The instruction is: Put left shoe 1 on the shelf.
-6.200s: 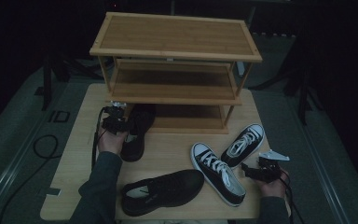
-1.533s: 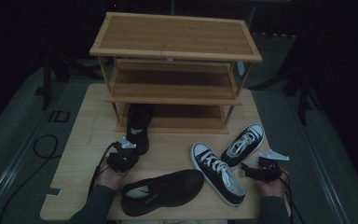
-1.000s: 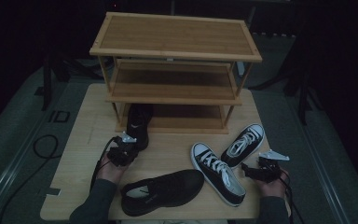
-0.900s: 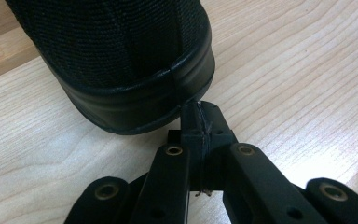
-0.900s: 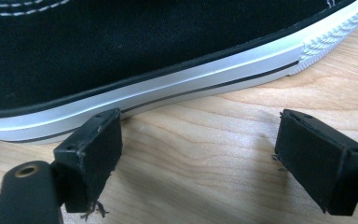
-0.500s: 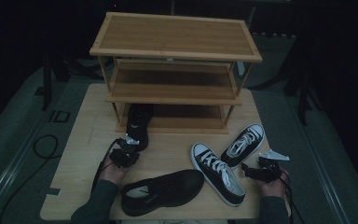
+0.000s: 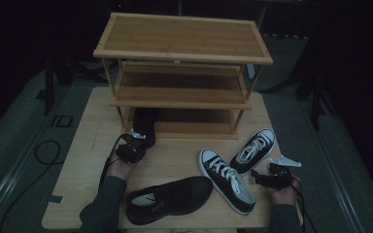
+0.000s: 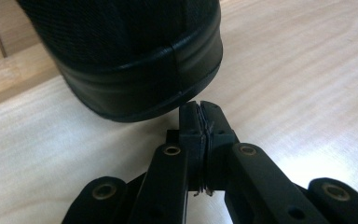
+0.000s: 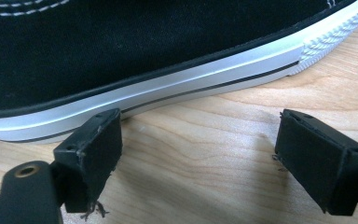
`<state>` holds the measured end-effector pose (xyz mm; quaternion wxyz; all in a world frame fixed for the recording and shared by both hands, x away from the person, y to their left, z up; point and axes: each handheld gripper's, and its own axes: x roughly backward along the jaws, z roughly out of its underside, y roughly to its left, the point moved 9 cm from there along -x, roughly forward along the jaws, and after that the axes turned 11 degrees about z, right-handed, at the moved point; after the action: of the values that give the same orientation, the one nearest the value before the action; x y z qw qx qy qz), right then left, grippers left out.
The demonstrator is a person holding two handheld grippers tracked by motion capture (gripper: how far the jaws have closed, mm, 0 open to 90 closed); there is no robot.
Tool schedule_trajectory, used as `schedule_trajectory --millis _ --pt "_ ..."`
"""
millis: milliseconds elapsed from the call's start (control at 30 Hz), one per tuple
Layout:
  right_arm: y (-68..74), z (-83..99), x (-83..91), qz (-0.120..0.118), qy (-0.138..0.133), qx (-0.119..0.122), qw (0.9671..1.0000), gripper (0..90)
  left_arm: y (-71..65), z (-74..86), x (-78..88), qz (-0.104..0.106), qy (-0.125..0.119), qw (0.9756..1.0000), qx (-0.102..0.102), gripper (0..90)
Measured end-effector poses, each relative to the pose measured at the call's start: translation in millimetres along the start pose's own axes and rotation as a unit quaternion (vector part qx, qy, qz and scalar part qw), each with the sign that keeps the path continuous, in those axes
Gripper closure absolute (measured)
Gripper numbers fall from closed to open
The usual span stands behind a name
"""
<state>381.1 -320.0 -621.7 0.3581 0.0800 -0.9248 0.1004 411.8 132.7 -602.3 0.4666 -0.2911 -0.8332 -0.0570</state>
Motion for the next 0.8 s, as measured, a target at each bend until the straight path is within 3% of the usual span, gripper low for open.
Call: schedule_trajectory --millis 400,800 --pt "0.0 0.0 0.0 0.000 0.000 0.000 1.0000 14.7 15.0 -23.6 -5.0 -0.012 -0.012 0.9997 0.018 88.9" --pt "-0.1 0.0 -0.1 0.000 0.000 0.001 1.0000 14.7 24.8 -29.1 -7.7 -0.019 -0.016 0.9990 0.036 88.5"
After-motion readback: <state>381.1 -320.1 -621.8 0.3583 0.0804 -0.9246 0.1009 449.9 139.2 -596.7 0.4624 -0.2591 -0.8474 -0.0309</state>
